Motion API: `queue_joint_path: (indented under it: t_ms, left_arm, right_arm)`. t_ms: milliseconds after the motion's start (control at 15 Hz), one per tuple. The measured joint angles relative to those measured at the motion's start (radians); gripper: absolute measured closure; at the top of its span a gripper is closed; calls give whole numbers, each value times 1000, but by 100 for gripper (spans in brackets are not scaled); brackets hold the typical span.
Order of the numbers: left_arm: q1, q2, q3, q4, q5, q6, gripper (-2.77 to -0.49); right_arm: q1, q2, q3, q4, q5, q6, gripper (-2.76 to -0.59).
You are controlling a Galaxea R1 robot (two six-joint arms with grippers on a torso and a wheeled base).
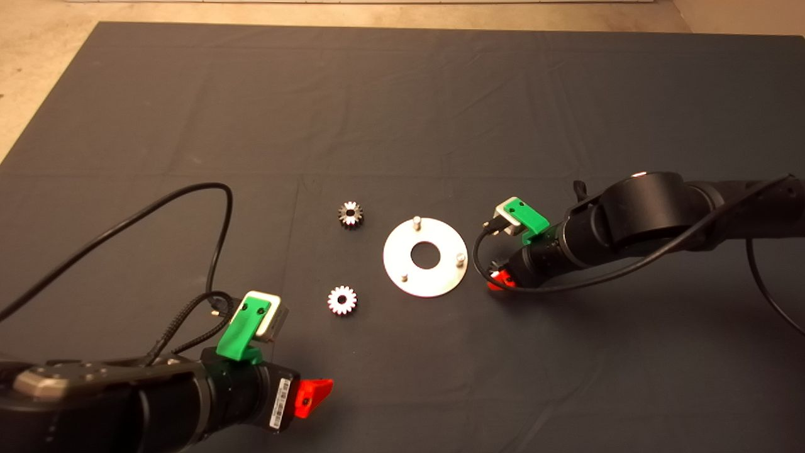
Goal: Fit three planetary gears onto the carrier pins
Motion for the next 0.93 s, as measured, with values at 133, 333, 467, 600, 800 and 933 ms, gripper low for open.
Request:
queue_joint_path:
  t_ms: [133, 333, 467, 600, 800, 933]
  left_arm:
    - [0, 0, 0, 0, 0, 0, -275]
    - [0, 0, 0, 0, 0, 0, -275]
    - [0, 0, 0, 0, -1, 0, -275]
    - [0, 0, 0, 0, 0, -1, -275]
    - [0, 0, 0, 0, 0, -1, -275]
    - [0, 0, 0, 0, 0, -1, -275]
  right_arm:
    - [-3, 0, 0, 0, 0, 0, -218]
    - [-3, 1, 0, 0, 0, 0, -212]
    - [-3, 7, 0, 0, 0, 0, -207]
    - [-3, 12, 0, -1, 1, 0, -196]
    - [-3, 16, 0, -2, 0, 0, -185]
    - [-3, 20, 0, -16, 1, 0, -183]
